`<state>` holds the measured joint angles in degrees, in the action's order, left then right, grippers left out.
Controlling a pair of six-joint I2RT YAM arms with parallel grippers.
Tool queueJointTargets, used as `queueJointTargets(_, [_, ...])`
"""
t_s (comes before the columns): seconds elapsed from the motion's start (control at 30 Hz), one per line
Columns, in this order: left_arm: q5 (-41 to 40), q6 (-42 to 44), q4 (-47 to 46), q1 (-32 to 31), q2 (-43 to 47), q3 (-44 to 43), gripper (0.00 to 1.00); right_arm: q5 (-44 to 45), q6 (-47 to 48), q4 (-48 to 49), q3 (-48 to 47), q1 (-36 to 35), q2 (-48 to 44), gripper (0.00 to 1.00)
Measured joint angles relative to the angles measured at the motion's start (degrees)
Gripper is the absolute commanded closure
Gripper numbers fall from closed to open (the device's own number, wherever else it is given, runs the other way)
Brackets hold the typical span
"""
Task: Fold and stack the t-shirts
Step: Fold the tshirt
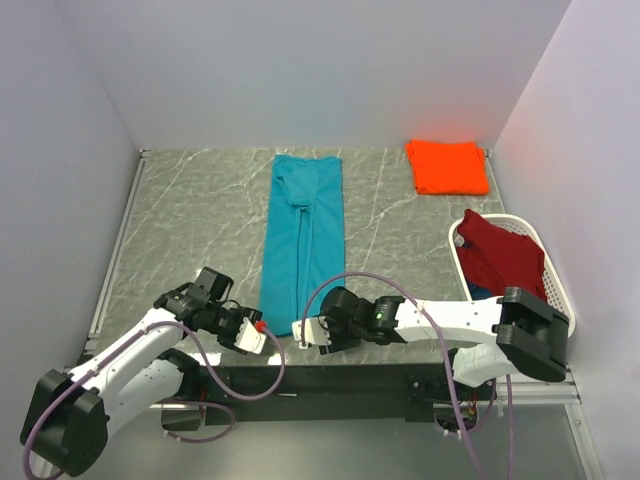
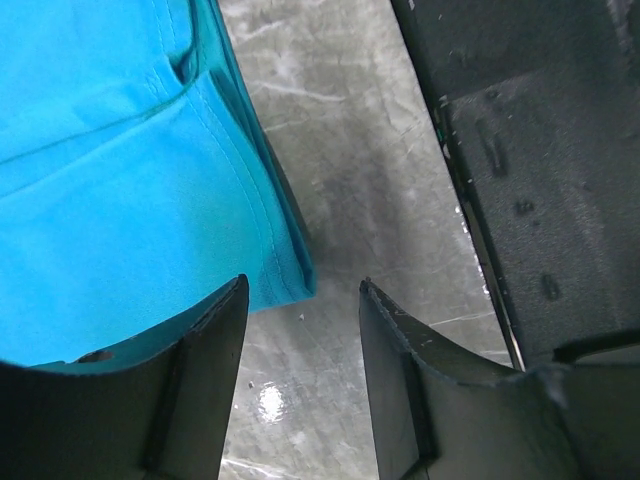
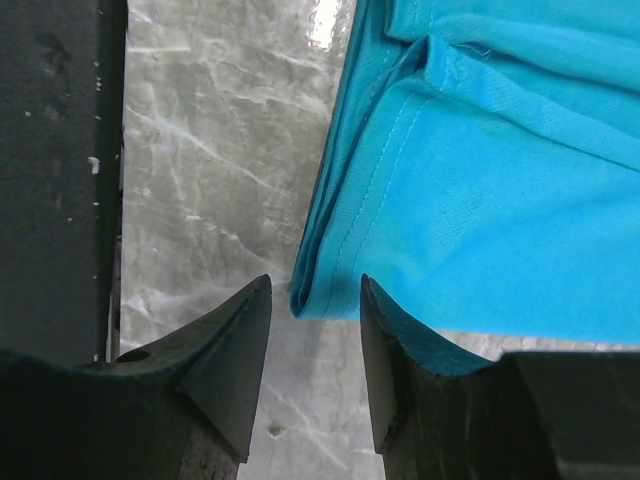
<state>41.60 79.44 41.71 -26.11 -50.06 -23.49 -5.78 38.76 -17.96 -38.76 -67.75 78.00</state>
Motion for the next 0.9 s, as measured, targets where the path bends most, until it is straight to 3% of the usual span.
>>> queueJointTargets(0.3, [-1.44, 0.02, -2.19, -0.46, -3.89, 0.0, 0.46, 0.09, 0.31, 4.7, 2.36, 0.0, 1.88, 0.53])
queueJointTargets(0.67, [-1.99, 2.93, -1.79, -1.11, -4.46, -0.76, 0.47, -1.2, -0.81, 4.72, 0.61, 1.42, 4.63, 0.92])
queueJointTargets(0.8, [-2.01, 3.89, -1.77, -1.14, -5.33, -0.9, 0.47, -2.99, -2.34, 3.17, -2.12, 4.17, 6.82, 1.0])
queueJointTargets(0.9, [-1.99, 4.26, -1.84, -1.16, -5.95, -1.36, 0.48, -4.28, -3.56, 2.27, -3.08, 6.78, 7.52, 1.0])
